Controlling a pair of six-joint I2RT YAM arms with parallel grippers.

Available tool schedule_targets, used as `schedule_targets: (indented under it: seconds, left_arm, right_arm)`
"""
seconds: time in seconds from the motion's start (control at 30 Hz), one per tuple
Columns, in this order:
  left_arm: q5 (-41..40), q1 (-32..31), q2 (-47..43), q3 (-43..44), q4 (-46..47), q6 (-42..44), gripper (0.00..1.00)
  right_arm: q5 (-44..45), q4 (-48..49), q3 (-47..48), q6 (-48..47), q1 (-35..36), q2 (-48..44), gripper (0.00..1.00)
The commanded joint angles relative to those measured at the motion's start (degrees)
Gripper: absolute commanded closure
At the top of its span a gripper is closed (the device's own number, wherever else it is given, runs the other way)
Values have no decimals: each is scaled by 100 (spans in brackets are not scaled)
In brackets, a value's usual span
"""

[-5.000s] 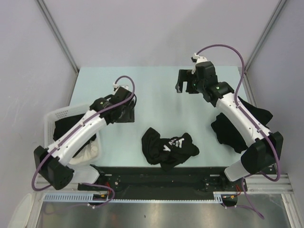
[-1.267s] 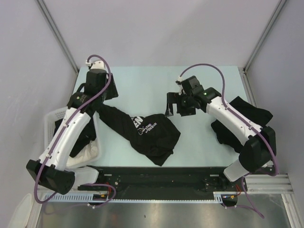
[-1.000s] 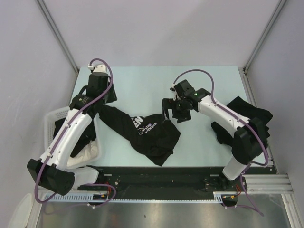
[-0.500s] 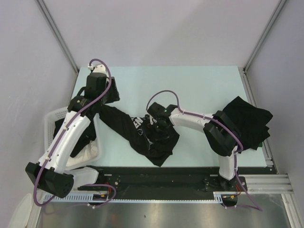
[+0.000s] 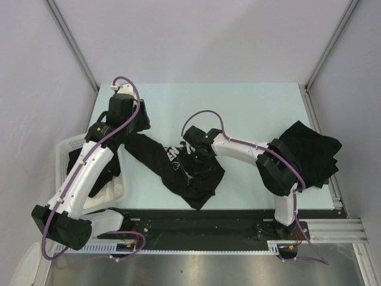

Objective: Fold and stack the t-shirts
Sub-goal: Flatten the tshirt out

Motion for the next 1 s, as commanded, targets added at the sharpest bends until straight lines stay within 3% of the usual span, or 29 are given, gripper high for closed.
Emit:
schedule_targets:
  seconds: [0.0, 0.23, 0.27, 0.33, 0.37, 0.4, 0.63, 0.77, 0.97]
  left_arm:
    - [111, 24, -150, -57, 195, -18, 45]
    - [172, 15, -132, -65, 230, -19, 46]
    - [181, 15, -132, -74, 222, -10, 46]
    - [181, 15, -132, -83, 222, -10, 46]
    - [181, 15, -123, -83, 230, -1, 46]
    - [198, 15, -123, -83, 222, -10, 46]
    - [172, 15, -202, -241, 222, -36, 46]
    - [137, 15, -229, -303, 187, -36, 47]
    - [155, 15, -281, -355, 152, -27, 47]
  right_arm:
    - [212, -258, 249, -165, -21, -54, 21]
    - [265, -328, 267, -182, -56, -37, 46]
    - [247, -346, 267, -182, -56, -28, 67]
    - [238, -372, 267, -182, -65, 16, 82]
    - [264, -381, 275, -174, -65, 25, 95]
    - [273, -398, 276, -173, -65, 33, 100]
    - [572, -600, 485, -217, -170, -89, 100]
    - [1482, -916, 1011, -375, -503, -247, 100]
    - [2356, -1339, 2180, -648, -1812, -231, 100]
